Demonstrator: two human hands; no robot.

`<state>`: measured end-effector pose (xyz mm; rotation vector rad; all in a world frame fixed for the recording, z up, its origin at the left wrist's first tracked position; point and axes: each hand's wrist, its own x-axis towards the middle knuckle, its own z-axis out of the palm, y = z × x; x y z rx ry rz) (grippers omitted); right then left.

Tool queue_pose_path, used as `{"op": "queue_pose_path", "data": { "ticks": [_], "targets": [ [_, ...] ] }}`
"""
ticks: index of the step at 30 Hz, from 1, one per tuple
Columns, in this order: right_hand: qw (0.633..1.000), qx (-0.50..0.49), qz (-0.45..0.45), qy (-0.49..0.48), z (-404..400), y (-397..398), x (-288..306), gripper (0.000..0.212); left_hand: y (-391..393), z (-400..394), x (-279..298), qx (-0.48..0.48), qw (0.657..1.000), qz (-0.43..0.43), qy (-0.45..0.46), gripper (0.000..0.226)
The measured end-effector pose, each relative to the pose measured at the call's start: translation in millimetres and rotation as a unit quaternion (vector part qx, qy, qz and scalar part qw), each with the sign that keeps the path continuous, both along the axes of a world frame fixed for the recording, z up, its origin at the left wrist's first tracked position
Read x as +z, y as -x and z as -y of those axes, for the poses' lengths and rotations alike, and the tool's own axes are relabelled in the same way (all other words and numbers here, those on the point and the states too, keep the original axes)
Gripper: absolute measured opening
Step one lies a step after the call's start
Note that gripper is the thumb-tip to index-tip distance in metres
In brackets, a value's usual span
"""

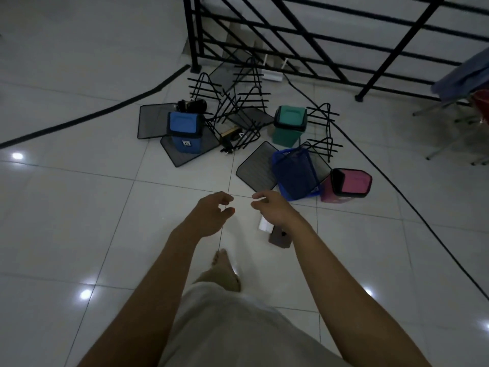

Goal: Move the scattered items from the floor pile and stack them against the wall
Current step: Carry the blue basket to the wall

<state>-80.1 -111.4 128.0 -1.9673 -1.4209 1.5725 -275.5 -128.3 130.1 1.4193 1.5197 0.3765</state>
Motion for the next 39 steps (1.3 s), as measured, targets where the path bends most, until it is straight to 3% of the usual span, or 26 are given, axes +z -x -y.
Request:
{"op": "queue_pose_path", "data": {
  "ticks": [11,21,27,33,36,39],
  "targets": [
    [1.0,-0.02,0.019,0.002,-71.5,-86.9,-21.2,0.037,-79.4,-93.3,-24.5,-0.075,0.997,-0.018,0.018,0.032],
    [0.996,0.034,0.029,0.083,-108.5,-156.6,-93.6,0.032,-138.9,-124.7,-85.8,-0.118,0.989,-0.058,0.063,0.03],
    [0.988,0.082,0.092,0.094,-137.3,-195.0,-202.5,0.033,-176.8,-161.5,-197.0,-0.136,0.986,-0.056,0.084,0.03],
    [0.986,0.113,0.099,0.078,-178.0,-219.1,-358.7,0.036,-202.9,-211.9,-359.6,-0.181,0.978,-0.075,0.075,0.033],
    [0.977,0.156,0.134,0.061,-202.7,-226.9,-444.7,0.044,-220.4,-233.5,-443.6,-0.248,0.959,-0.096,0.096,0.039],
    [0.953,0.228,0.195,0.053,-225.6,-231.5,-516.2,0.049,-237.2,-257.1,-520.4,-0.351,0.917,-0.161,0.098,0.044]
  ]
}}
